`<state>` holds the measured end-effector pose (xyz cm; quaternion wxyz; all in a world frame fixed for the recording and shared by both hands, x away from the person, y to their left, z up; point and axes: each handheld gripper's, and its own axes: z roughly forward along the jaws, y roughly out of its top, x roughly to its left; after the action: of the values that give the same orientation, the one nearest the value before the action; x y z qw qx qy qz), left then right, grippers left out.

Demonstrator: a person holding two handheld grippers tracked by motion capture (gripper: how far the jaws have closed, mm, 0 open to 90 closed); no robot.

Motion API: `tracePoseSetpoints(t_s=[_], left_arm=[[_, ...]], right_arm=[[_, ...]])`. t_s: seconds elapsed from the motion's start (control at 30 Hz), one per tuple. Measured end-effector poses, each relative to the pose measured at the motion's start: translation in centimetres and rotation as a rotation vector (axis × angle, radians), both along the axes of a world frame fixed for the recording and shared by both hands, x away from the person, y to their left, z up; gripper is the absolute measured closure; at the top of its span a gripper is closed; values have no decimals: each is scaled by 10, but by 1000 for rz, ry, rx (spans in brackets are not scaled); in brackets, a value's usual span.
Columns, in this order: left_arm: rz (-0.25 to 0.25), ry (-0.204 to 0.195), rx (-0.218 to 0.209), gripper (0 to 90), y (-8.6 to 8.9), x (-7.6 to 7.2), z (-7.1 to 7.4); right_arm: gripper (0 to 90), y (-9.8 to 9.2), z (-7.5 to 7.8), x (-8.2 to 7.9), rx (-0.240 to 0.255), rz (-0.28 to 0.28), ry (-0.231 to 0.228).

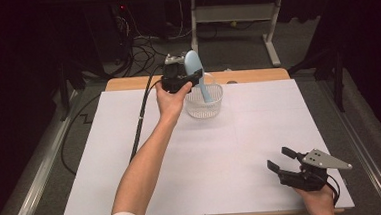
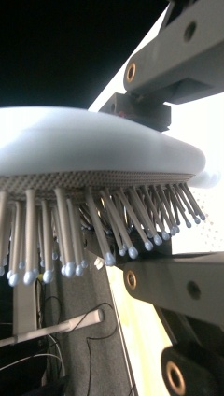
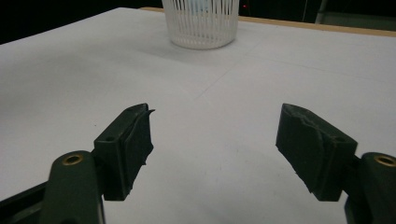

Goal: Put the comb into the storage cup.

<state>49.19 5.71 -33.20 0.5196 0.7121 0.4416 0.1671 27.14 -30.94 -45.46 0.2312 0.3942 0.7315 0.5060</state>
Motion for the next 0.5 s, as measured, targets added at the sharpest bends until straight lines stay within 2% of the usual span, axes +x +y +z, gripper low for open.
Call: tracePoseSetpoints(t_s=[0.5], left_arm=[[1,21,24,511,-12,5,-14]], right_arm=[[272,0,0,0,3,-3,5]])
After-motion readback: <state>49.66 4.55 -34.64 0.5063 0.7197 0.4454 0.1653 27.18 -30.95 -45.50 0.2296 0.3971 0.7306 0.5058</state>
